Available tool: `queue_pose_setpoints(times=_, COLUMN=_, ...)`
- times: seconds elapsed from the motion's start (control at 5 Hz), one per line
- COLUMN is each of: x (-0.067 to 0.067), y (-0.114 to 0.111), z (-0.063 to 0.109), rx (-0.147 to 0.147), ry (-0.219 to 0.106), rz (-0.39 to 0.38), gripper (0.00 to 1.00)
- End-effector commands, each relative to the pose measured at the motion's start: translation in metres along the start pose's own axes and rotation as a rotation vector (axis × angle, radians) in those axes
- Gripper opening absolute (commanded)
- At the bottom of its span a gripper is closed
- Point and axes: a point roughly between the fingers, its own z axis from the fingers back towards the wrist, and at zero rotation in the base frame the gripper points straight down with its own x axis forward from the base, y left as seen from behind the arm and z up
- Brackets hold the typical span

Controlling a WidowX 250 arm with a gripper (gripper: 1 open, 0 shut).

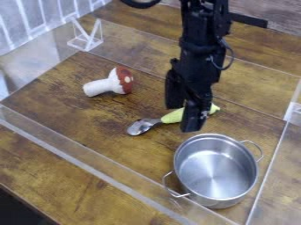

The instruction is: Move the green spoon to the left

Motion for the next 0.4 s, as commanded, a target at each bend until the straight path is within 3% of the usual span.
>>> queue_pose_setpoints(times=0.0, x=0.01, y=0.013, z=0.012, rx=0.027, ry=-0.066, rz=-0.018, gripper=1.0)
queue_pose_setpoints(times=0.2, x=0.013, y=0.026, z=0.005, rx=0.018, ry=-0.075, rz=-0.001, gripper=1.0)
